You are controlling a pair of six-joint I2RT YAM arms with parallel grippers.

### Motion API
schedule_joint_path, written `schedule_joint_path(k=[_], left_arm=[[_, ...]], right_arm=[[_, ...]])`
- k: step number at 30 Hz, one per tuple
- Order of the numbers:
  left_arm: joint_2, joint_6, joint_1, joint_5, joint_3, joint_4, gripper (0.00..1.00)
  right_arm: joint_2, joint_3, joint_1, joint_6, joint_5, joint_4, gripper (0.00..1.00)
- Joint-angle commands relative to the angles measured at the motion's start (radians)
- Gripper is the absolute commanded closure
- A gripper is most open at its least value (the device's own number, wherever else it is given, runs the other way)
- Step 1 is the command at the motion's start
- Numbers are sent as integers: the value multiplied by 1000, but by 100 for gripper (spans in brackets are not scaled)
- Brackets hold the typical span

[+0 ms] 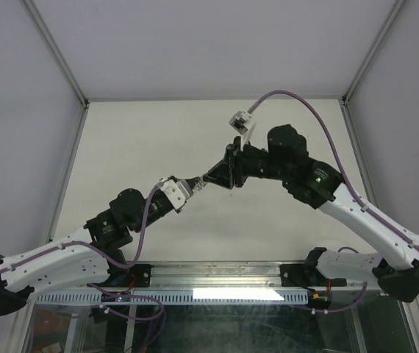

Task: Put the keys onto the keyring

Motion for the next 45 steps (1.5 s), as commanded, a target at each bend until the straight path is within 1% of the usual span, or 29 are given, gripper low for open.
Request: schedule_joint_path(k=[1,2,3,5,6,9,12,15,17,20,22,23,26,29,30,31,32,34,37,39,42,45], left_arm=[[-37,-84,2,28,-9,117,100],[-39,-94,2,28,-10,123,100],[-41,-104,2,27,-9,126,100],[-41,-131,2,11,-5,131,100],[-39,-145,2,2,-1,131,100],[-29,-169,2,-19,7,128,100],[-19,-179,2,-28,14,123,100],[-15,-183,2,-26,22,116,100],[-14,-185,2,-27,27,113,100],[-20,-182,2,-28,25,110,100],[-27,-181,2,-28,23,111,100],[-31,-176,2,-27,19,113,100],[-52,-153,3,-10,1,130,100],[-82,-129,2,-2,-28,168,100],[-91,-122,2,-2,-36,176,100],[-98,-117,2,-2,-41,178,100],[-103,-107,2,0,-44,179,100],[-117,-77,2,33,-53,186,100],[-132,-65,2,47,-65,201,100],[-135,-60,2,52,-66,201,100],[-133,-61,2,43,-61,196,100],[-127,-69,2,22,-54,193,100]], right_arm=[[-191,-201,7,-183,71,363,65],[-227,-258,10,-226,82,434,65],[-255,-301,13,-301,82,490,65],[-286,-359,36,-446,70,556,67],[-296,-383,62,-523,74,578,67],[-305,-430,188,-743,162,603,68],[-290,-447,289,-911,231,615,68],[-291,-495,355,-1037,285,715,69],[-281,-498,380,-1100,328,720,70],[-285,-502,394,-1147,378,728,71],[-298,-511,394,-1150,429,750,71],[-305,-509,394,-1136,460,749,71],[-318,-458,391,-989,542,670,70],[-311,-385,362,-801,550,551,70],[-306,-359,343,-801,550,506,70],[-297,-324,315,-684,531,455,70],[-285,-290,264,-591,478,402,69],[-263,-231,163,-448,372,325,69],[-237,-188,9,-262,182,281,69],[-219,-169,-62,-171,61,278,68],[-190,-149,-83,-76,-26,289,65],[-168,-120,-83,3,-23,266,65]])
